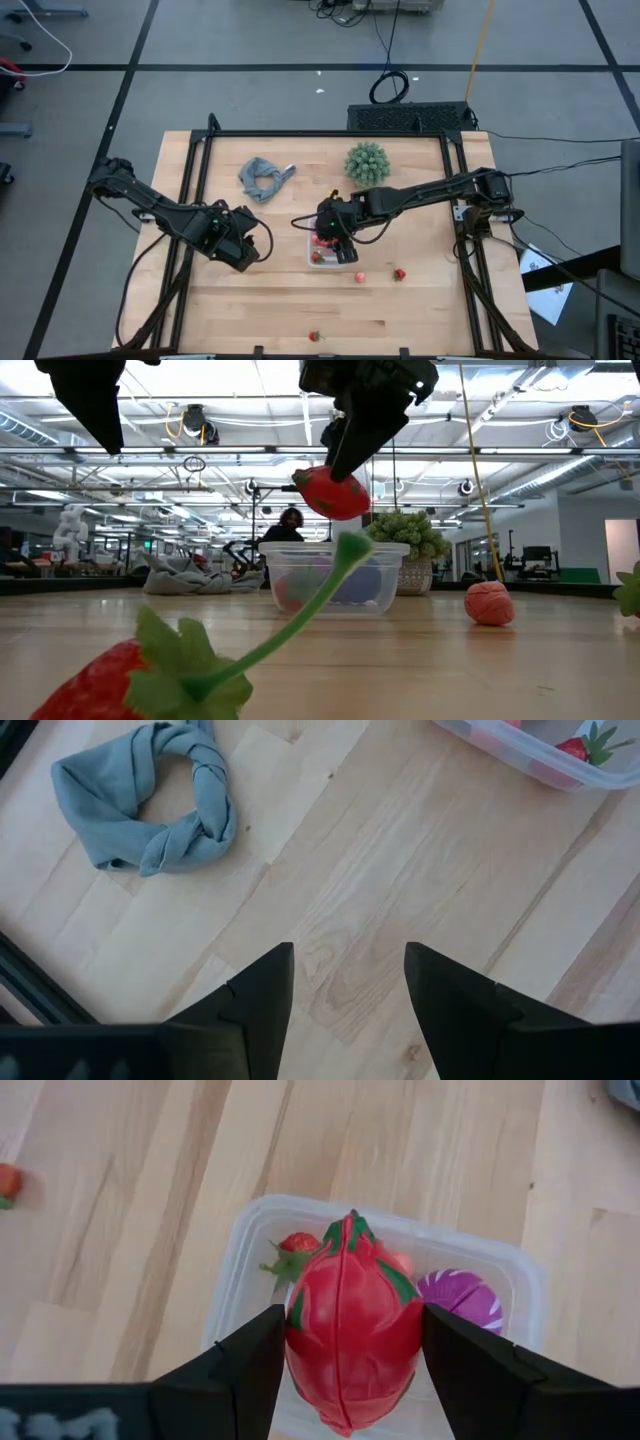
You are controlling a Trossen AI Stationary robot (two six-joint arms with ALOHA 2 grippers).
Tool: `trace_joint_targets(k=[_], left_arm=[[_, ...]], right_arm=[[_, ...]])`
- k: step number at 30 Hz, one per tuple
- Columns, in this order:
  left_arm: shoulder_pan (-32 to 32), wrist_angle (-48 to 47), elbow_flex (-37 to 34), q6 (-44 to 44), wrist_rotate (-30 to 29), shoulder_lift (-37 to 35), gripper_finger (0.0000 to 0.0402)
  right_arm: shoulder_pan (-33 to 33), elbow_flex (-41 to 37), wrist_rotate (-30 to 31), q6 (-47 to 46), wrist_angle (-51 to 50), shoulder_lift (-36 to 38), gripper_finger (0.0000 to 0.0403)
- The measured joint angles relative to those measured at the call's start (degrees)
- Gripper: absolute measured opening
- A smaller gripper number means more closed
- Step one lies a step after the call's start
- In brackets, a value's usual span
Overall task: Pick and placing Produce into tupperware
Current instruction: Put the dragonfruit into the transparent bin
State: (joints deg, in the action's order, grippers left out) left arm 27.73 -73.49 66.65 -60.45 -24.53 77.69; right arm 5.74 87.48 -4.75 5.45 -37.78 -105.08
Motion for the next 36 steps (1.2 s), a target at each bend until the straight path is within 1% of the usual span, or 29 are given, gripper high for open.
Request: trace_joint_targets(k=[9,11,18,30,34,36], left_arm=[[0.00,0.00,0.00,0.16,0.00,0.00,0.0198],[0.00,0.00,0.00,0.16,-0.02,0.00,0.0198],[0.00,-0.02,0.00,0.18,-0.02,0.00,0.0198],[0.00,0.00,0.00,0.20,-0.04,0.02,0.0198],[0.00,0.00,0.00,0.26,-0.04,0.02,0.0198],[0.00,0.02,0.00,0.29,-0.04,0.02,0.0198]], right_arm=[[0.00,-0.07,0.08,0.22,-0.71,-0.94,0.0212],[-0.04,0.05,0.13,0.78,0.19,-1.79,0.0212],[-0.51,-0.09,0.45,2.25,-2.10,-4.34,0.0212],[-0.90,-0.09,0.69,3.42,-2.18,-4.37,0.0212],[-1.08,-0.09,3.52,4.69,-2.08,-4.37,0.0212],[-1.30,-0.09,3.66,4.84,-1.95,-4.37,0.0212]])
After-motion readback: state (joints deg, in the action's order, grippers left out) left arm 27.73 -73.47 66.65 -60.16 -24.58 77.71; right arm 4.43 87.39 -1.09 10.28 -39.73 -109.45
